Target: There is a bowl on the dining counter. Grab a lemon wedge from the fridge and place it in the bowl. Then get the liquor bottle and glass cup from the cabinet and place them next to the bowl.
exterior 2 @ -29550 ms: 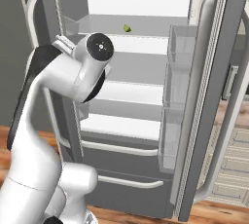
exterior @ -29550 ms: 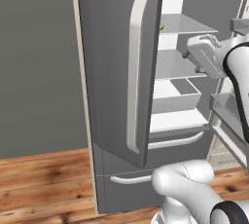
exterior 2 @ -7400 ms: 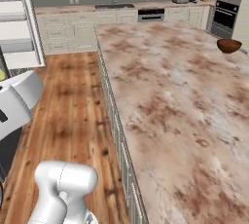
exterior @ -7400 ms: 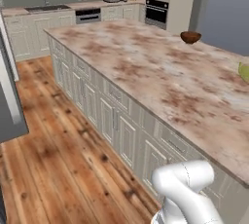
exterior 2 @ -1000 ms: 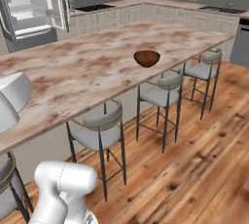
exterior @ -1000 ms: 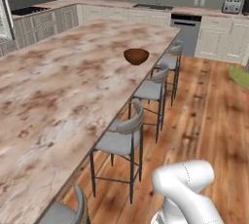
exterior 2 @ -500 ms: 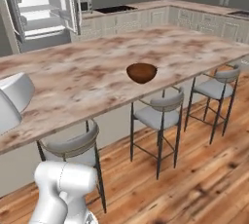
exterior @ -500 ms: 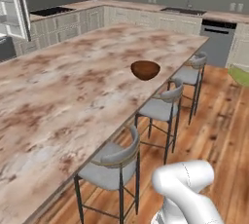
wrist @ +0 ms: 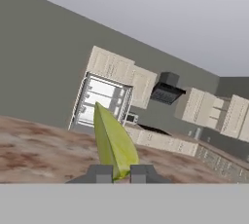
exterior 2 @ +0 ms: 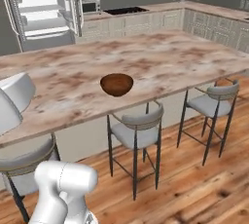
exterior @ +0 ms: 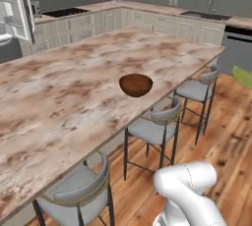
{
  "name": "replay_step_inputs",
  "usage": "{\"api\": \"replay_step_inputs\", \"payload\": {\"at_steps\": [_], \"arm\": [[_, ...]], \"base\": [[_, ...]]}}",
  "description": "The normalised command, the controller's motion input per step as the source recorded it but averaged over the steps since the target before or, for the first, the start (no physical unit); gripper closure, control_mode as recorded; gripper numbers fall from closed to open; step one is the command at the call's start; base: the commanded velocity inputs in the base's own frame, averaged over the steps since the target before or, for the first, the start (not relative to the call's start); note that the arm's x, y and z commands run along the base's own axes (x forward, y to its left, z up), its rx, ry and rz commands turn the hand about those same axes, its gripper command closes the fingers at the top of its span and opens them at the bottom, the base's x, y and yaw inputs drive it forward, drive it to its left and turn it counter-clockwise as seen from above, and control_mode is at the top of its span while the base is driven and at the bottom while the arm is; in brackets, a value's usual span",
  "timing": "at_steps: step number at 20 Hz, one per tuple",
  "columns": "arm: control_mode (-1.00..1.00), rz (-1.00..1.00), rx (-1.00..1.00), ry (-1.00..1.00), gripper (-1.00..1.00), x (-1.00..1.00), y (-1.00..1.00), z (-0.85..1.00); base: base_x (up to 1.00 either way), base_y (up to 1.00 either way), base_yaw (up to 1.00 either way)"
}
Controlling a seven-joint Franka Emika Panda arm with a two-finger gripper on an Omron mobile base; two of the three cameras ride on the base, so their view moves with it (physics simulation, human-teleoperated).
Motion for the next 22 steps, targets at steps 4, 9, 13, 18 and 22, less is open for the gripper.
{"api": "replay_step_inputs", "payload": {"at_steps": [4, 9, 13, 18, 22], "arm": [[1.0, 0.0, 0.0, 0.0, 1.0, 0.0, 0.0, 0.0], [1.0, 0.0, 0.0, 0.0, 1.0, 0.0, 0.0, 0.0], [1.0, 0.0, 0.0, 0.0, 1.0, 0.0, 0.0, 0.0], [1.0, 0.0, 0.0, 0.0, 1.0, 0.0, 0.0, 0.0], [1.0, 0.0, 0.0, 0.0, 1.0, 0.0, 0.0, 0.0]], "base": [[0.41, -0.94, 0.29], [0.49, -0.86, 0.32], [0.58, -0.79, 0.33], [0.7, -0.63, 0.38], [0.8, -0.45, 0.44]]}}
